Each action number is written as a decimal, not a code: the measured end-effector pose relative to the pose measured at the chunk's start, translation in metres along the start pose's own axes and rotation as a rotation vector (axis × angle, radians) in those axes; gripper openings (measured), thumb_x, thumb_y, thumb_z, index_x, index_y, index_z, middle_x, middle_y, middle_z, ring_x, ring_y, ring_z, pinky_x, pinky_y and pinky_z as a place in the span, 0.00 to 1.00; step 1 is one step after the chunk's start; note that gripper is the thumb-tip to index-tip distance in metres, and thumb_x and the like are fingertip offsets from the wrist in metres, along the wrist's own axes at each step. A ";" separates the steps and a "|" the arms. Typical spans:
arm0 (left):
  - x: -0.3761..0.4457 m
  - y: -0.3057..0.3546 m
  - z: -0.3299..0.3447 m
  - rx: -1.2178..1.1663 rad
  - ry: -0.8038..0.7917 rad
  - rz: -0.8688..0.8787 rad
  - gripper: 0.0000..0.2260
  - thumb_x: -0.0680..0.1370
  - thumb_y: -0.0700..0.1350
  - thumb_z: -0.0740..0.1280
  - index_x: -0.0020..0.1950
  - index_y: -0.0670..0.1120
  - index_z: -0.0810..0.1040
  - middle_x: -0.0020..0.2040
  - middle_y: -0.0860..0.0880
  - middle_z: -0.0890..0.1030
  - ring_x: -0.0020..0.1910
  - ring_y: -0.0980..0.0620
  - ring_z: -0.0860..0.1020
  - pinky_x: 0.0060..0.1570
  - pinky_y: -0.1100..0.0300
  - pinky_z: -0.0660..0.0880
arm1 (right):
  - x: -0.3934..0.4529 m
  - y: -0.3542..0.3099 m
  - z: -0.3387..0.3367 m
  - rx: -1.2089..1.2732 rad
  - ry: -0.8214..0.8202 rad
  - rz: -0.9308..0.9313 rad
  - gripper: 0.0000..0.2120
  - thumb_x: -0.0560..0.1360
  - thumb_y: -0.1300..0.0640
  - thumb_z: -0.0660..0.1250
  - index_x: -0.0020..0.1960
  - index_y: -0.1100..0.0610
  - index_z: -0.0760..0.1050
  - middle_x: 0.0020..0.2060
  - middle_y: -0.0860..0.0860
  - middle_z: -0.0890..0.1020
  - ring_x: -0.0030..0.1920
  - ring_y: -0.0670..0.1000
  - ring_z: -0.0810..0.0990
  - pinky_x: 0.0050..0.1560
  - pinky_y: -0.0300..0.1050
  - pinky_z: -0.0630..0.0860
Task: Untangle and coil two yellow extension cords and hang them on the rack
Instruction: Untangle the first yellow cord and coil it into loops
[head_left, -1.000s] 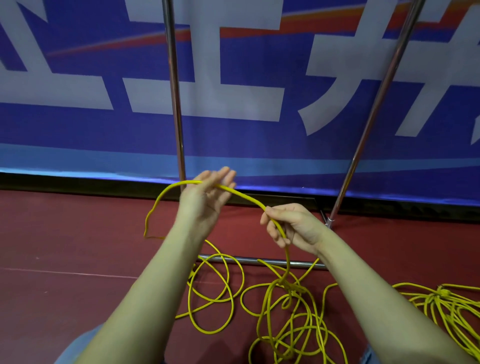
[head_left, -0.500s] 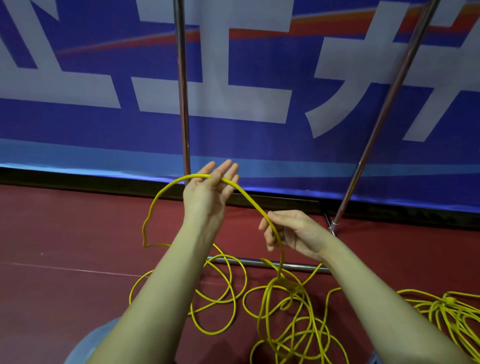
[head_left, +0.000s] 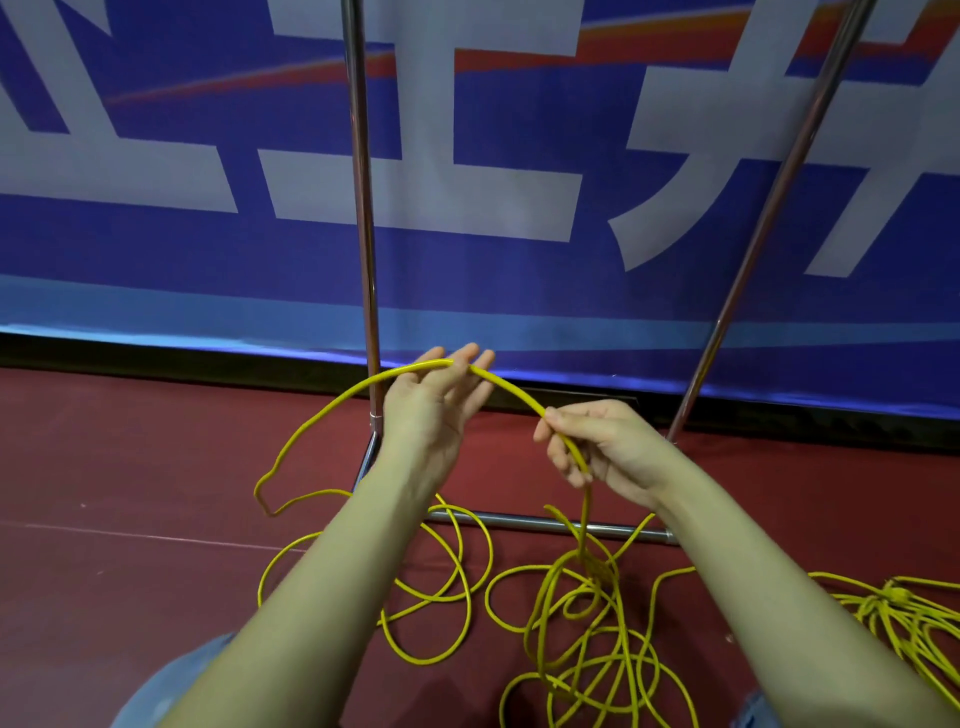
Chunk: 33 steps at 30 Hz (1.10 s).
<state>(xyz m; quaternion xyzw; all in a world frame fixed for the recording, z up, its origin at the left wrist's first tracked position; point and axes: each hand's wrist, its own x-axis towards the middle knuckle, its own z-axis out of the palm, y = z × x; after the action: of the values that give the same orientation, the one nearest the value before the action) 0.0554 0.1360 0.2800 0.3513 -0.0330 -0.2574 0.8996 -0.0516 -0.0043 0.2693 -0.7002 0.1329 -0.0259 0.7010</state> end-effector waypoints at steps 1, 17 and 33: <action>-0.004 -0.004 0.003 0.024 -0.030 -0.015 0.10 0.78 0.30 0.61 0.56 0.41 0.67 0.48 0.42 0.80 0.41 0.48 0.84 0.43 0.55 0.80 | -0.002 -0.004 0.001 0.001 -0.010 -0.004 0.12 0.78 0.58 0.60 0.39 0.61 0.76 0.24 0.53 0.77 0.19 0.48 0.72 0.21 0.35 0.63; 0.003 0.022 0.006 -0.103 -0.041 0.082 0.12 0.79 0.31 0.58 0.61 0.39 0.64 0.50 0.41 0.80 0.40 0.45 0.84 0.42 0.52 0.82 | 0.008 0.007 0.007 -0.089 -0.069 0.090 0.19 0.69 0.44 0.64 0.39 0.61 0.77 0.29 0.55 0.79 0.31 0.52 0.78 0.39 0.40 0.75; 0.009 0.013 -0.004 -0.020 0.022 -0.037 0.03 0.81 0.38 0.60 0.50 0.42 0.72 0.40 0.47 0.84 0.40 0.50 0.84 0.43 0.55 0.81 | 0.004 0.007 0.003 -0.103 0.037 0.084 0.15 0.78 0.53 0.61 0.39 0.61 0.78 0.25 0.54 0.79 0.22 0.48 0.75 0.27 0.36 0.70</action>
<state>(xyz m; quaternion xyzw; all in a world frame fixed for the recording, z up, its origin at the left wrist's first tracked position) 0.0699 0.1420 0.2843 0.3459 -0.0140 -0.2706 0.8983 -0.0480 -0.0025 0.2612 -0.7284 0.1762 -0.0023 0.6621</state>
